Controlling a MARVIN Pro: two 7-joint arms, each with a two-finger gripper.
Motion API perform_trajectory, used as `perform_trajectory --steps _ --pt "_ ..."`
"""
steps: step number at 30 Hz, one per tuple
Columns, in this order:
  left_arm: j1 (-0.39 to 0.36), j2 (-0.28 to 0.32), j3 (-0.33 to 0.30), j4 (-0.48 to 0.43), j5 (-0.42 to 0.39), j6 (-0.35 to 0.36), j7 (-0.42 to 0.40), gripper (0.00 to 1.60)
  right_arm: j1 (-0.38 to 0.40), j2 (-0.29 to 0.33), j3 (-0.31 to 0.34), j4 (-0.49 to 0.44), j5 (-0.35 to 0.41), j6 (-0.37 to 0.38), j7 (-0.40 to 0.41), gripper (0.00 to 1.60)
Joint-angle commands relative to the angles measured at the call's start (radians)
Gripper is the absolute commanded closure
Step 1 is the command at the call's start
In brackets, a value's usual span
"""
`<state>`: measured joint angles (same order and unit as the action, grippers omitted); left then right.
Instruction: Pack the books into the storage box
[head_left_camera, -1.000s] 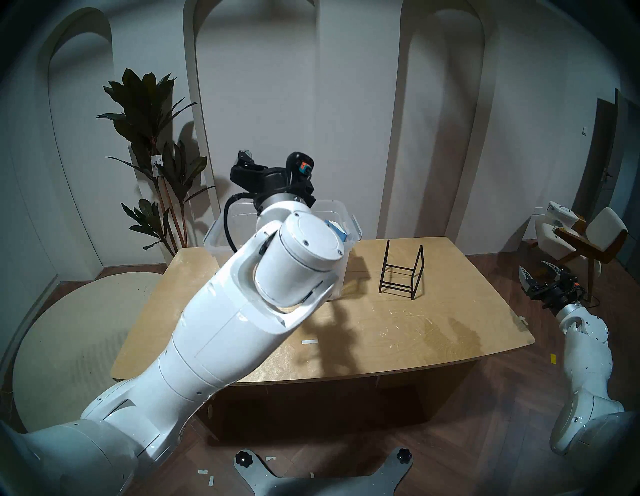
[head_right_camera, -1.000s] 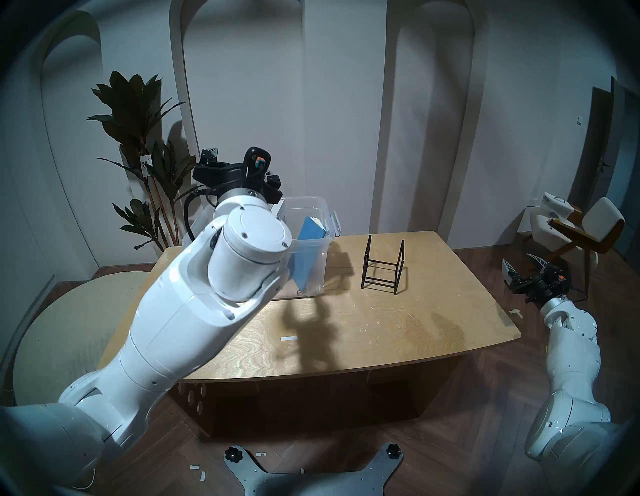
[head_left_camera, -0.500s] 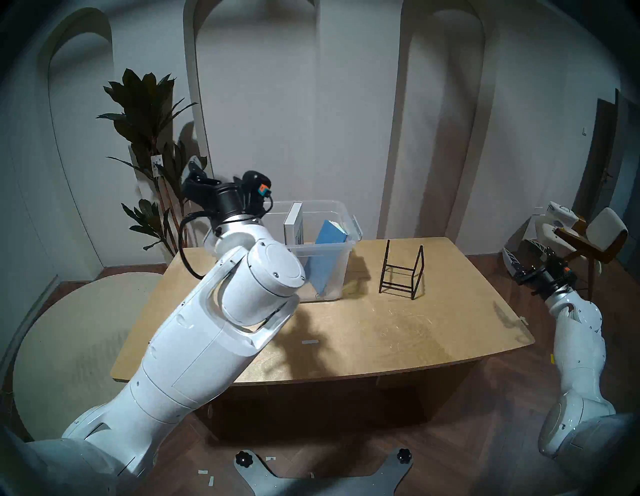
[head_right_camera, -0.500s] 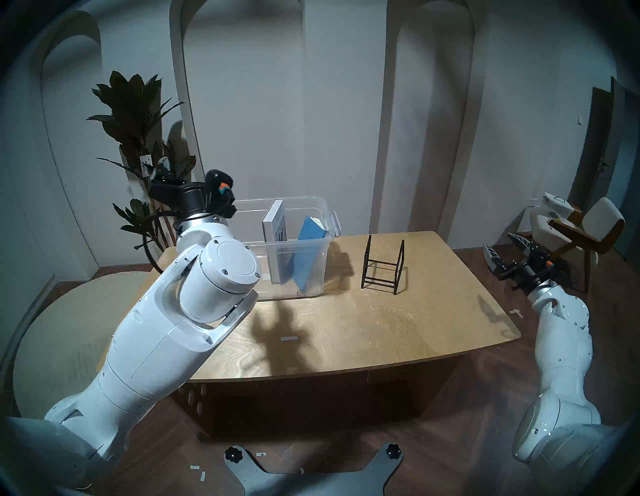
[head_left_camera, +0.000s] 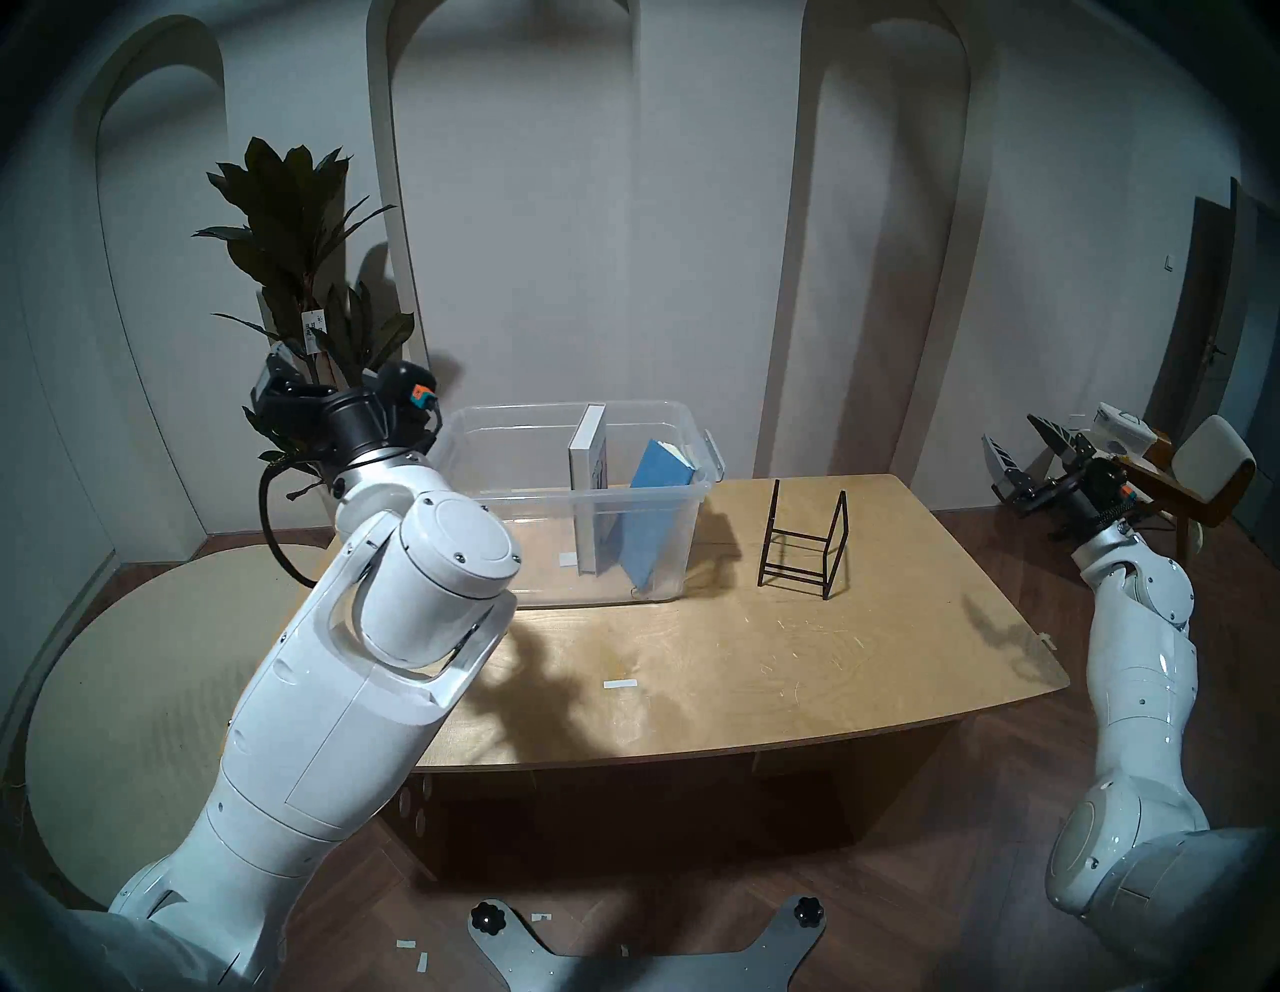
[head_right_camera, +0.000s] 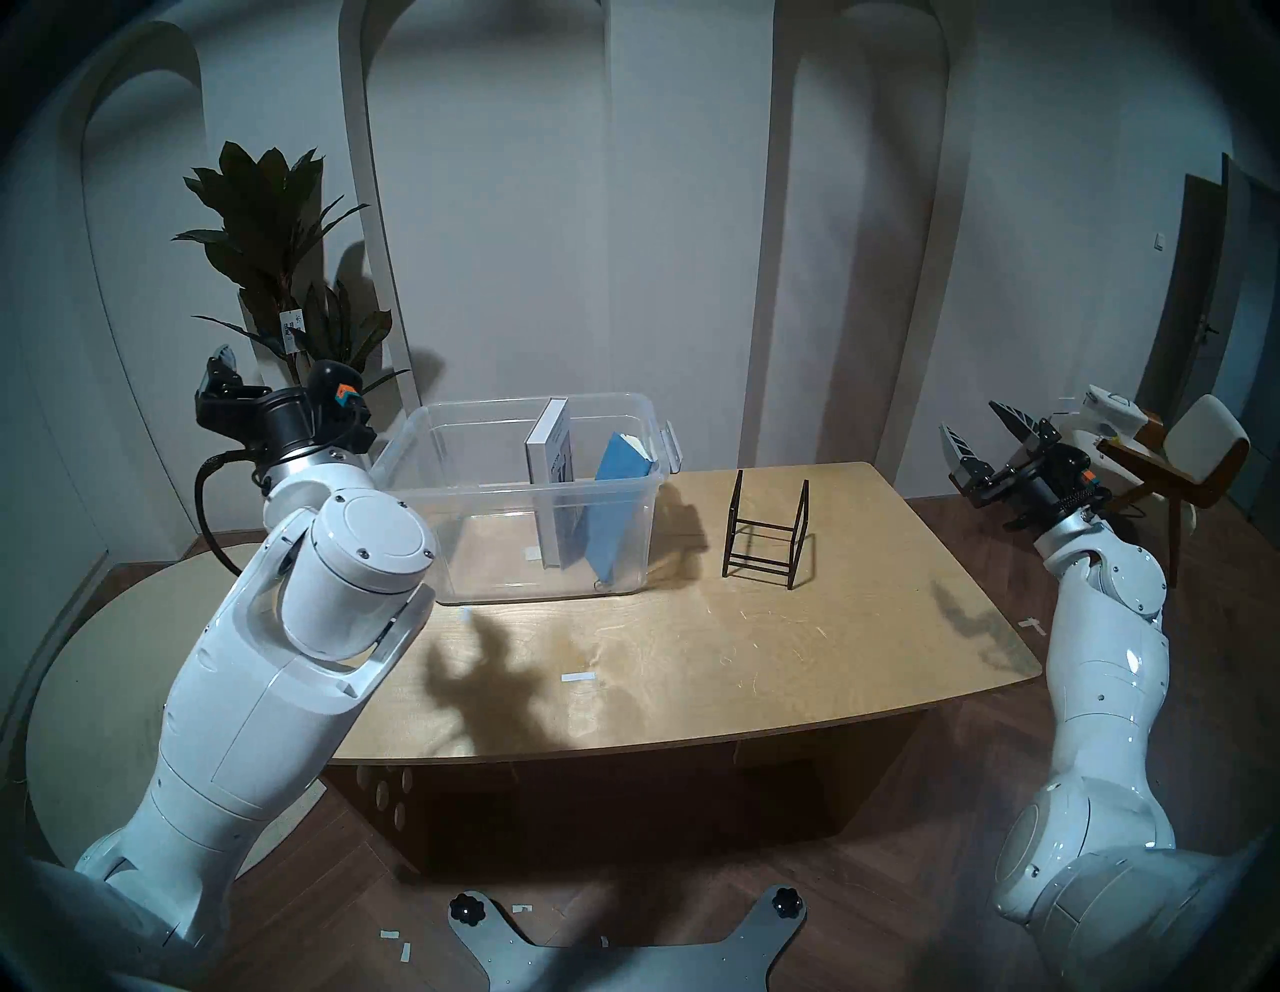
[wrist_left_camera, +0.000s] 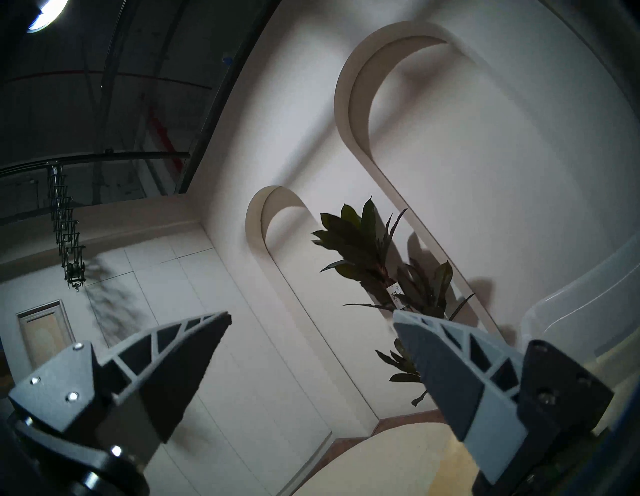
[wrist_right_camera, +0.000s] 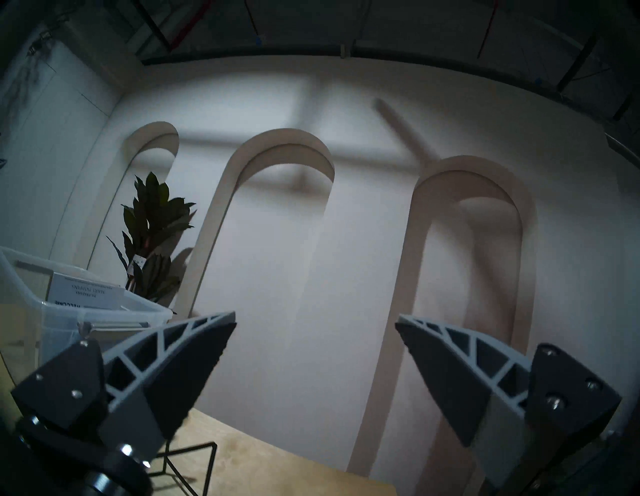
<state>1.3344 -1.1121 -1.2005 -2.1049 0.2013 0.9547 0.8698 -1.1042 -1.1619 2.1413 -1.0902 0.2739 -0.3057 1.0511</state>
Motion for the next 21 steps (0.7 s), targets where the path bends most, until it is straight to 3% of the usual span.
perform_trajectory --steps 1,12,21 --pt "0.044 -0.053 -0.059 -0.021 -0.009 -0.038 0.056 0.00 0.018 -0.063 -0.035 -0.117 -0.014 0.083 -0.063 0.00" --pt "0.038 -0.102 -0.111 0.046 -0.068 -0.137 0.057 0.00 -0.006 -0.123 -0.077 -0.268 -0.099 0.251 -0.234 0.00" --pt "0.024 -0.132 -0.137 0.098 -0.102 -0.212 0.088 0.00 -0.036 -0.143 -0.093 -0.361 -0.154 0.395 -0.314 0.00"
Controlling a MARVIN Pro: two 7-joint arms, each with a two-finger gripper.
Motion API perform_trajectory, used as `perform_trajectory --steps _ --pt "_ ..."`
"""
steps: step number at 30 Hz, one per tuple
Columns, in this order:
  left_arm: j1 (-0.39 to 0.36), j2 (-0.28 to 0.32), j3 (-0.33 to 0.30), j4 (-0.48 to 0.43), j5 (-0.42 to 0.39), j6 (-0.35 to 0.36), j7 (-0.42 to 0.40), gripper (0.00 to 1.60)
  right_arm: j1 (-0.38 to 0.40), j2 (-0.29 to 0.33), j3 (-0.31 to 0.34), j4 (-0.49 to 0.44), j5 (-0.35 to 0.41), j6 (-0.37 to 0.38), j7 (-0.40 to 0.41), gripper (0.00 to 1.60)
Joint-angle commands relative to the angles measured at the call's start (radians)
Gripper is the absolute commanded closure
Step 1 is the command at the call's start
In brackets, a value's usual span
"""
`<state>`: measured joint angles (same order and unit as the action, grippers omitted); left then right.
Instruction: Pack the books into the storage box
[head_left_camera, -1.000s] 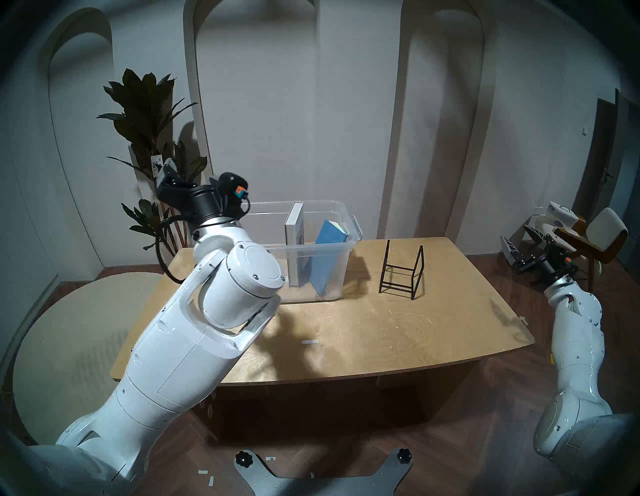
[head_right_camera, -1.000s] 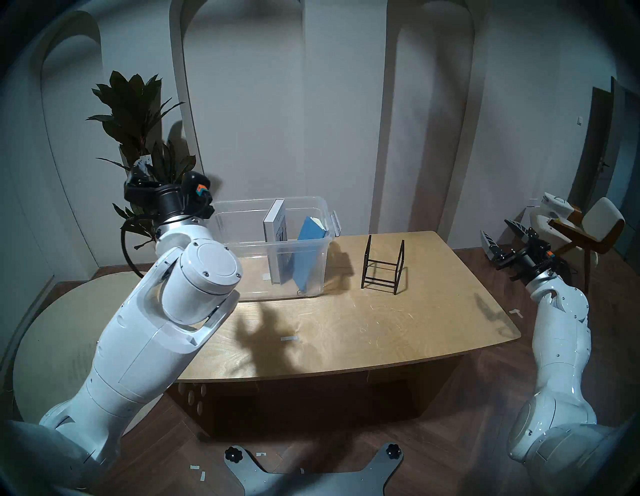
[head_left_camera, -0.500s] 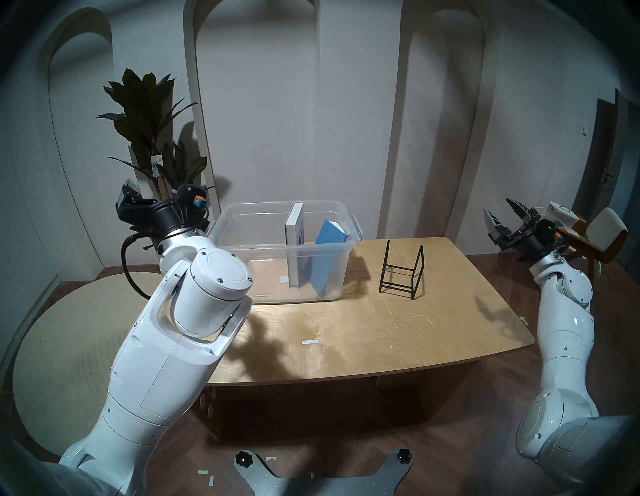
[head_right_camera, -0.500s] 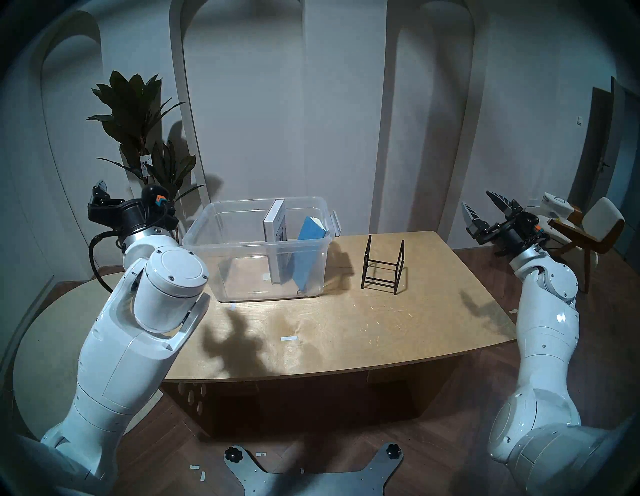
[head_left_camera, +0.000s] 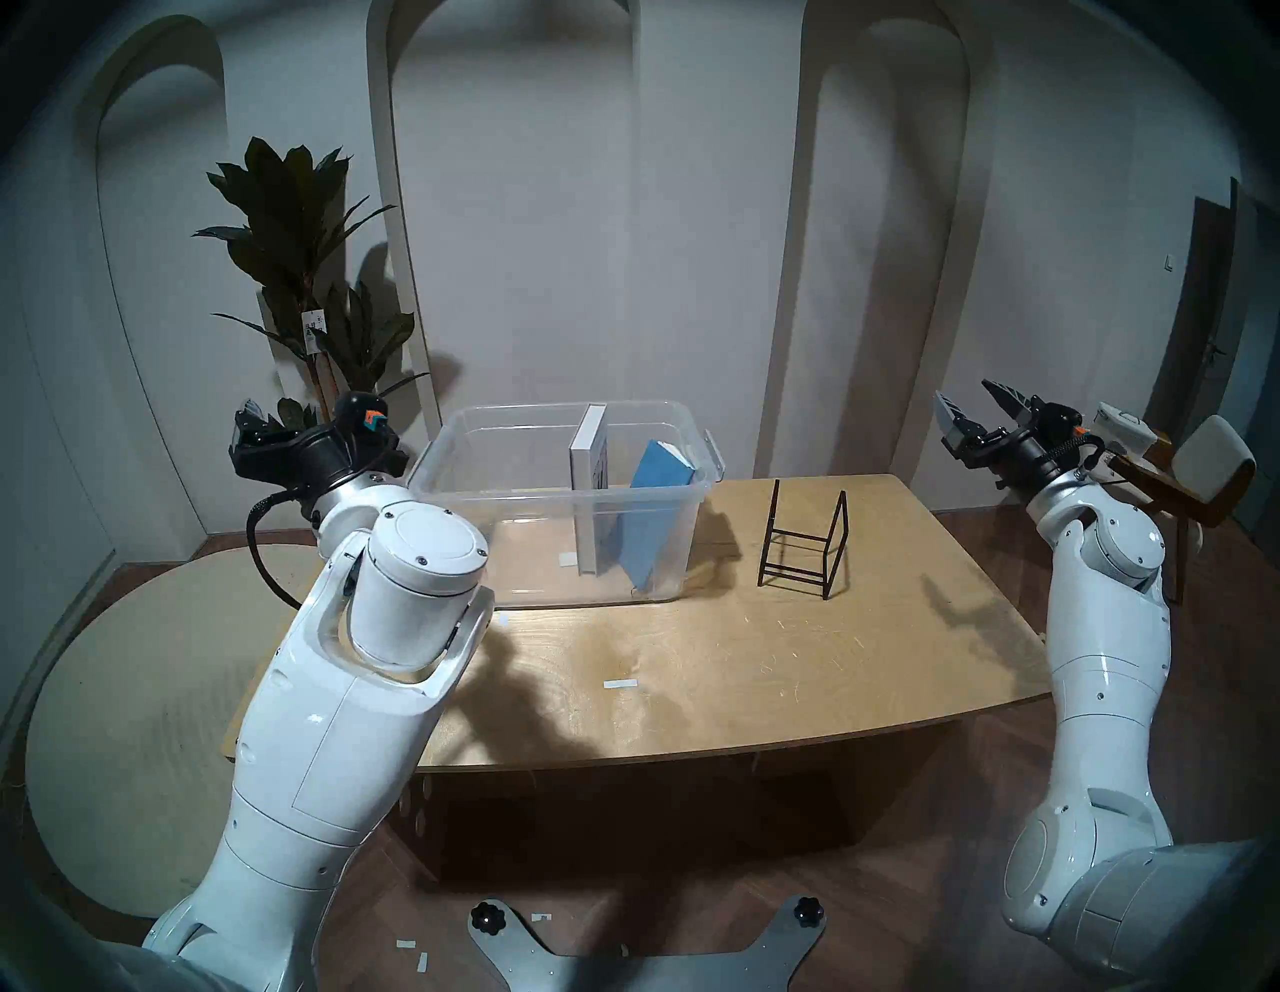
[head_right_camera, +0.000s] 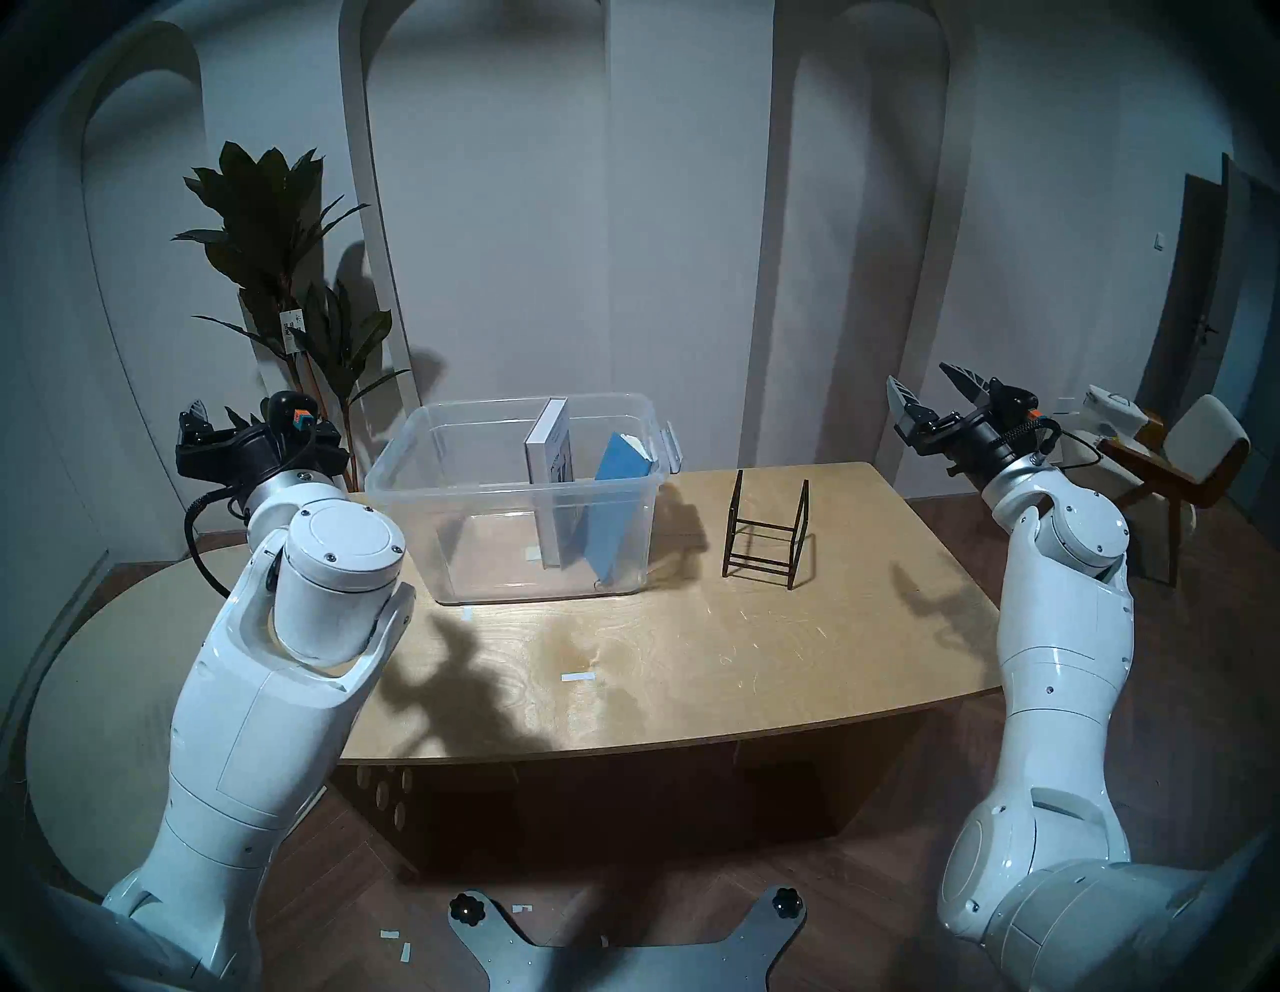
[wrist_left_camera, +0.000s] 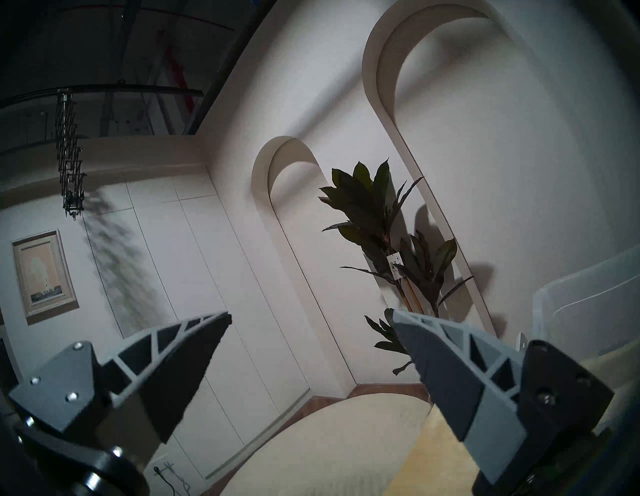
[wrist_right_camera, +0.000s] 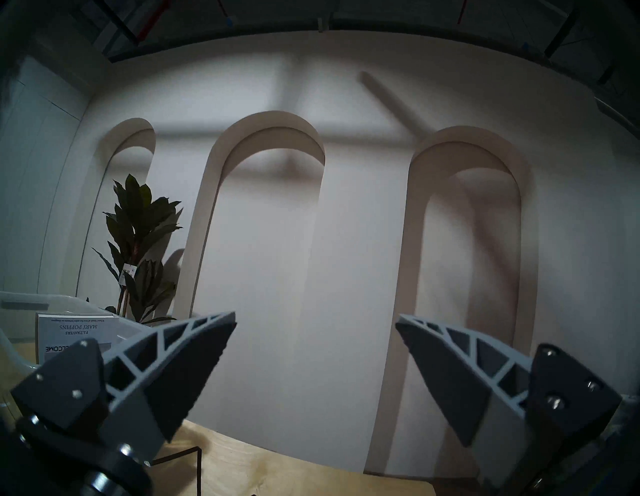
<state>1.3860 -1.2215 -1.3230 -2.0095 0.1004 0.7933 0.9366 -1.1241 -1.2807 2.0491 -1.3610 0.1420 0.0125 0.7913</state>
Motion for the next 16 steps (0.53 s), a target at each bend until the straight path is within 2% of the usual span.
perform_trajectory --steps 1,16 --pt "-0.028 -0.023 -0.015 0.004 -0.002 -0.053 0.023 0.00 -0.017 -0.026 -0.001 -0.095 -0.024 0.084 -0.058 0.00" --pt "-0.029 -0.020 -0.012 0.008 -0.011 -0.065 0.036 0.00 -0.021 -0.036 0.000 -0.118 -0.041 0.122 -0.077 0.00"
